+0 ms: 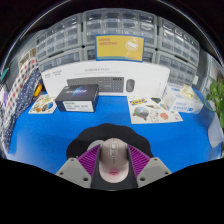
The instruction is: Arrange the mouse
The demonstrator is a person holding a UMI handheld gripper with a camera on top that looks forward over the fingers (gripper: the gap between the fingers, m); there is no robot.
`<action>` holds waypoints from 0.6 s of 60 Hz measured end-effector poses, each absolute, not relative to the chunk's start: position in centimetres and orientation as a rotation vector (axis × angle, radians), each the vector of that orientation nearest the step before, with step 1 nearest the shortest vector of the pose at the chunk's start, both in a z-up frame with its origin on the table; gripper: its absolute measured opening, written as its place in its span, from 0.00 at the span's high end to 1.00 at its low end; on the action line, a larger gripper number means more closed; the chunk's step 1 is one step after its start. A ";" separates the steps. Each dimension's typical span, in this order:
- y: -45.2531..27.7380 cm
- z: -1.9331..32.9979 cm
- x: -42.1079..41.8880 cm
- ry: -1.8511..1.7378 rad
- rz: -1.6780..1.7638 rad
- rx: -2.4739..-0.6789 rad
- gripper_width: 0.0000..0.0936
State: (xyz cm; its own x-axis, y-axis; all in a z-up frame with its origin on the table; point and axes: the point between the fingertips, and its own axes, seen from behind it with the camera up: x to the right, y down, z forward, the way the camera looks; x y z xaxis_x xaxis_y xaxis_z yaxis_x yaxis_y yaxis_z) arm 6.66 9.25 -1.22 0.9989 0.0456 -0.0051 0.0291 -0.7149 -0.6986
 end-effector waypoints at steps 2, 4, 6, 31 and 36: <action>9.1 -1.2 6.7 -0.038 0.035 -2.379 0.46; 9.0 -1.1 6.8 -0.016 0.038 -2.386 0.32; 9.1 -0.6 7.1 0.009 0.034 -2.383 0.23; 6.5 13.0 1.8 -0.034 0.081 -2.254 0.12; 5.3 15.5 -0.2 -0.064 0.094 -2.231 0.12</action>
